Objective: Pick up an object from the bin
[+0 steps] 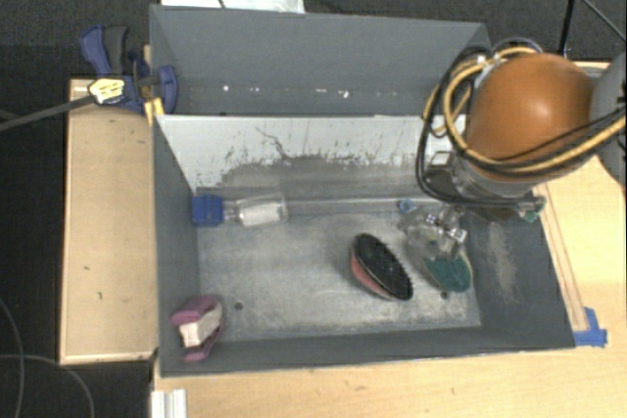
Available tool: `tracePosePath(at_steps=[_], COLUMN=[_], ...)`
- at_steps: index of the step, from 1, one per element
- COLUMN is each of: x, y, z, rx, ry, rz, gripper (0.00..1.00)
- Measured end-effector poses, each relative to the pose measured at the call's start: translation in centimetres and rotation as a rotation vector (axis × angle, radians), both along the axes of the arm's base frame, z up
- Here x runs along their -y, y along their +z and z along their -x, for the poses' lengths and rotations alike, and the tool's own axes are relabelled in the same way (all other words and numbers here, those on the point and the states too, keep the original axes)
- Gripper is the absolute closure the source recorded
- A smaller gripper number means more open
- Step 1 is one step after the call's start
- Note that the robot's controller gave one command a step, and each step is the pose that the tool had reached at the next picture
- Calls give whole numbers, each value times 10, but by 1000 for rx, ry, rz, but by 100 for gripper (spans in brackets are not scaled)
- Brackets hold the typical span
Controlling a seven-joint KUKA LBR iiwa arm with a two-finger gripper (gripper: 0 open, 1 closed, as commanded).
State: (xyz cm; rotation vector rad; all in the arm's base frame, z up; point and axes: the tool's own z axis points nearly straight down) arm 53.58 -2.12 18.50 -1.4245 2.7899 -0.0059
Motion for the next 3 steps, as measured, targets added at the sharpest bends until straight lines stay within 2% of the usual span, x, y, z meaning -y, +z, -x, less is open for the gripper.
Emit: tracePosePath(at_steps=[1,2,3], x=[62,59,77], y=[-13,-12,-113], z=[12,11,-15], rx=[-10,-10,-15], ry=[-161,-160,-235], rz=[1,-1,-3], gripper=[100,0,0])
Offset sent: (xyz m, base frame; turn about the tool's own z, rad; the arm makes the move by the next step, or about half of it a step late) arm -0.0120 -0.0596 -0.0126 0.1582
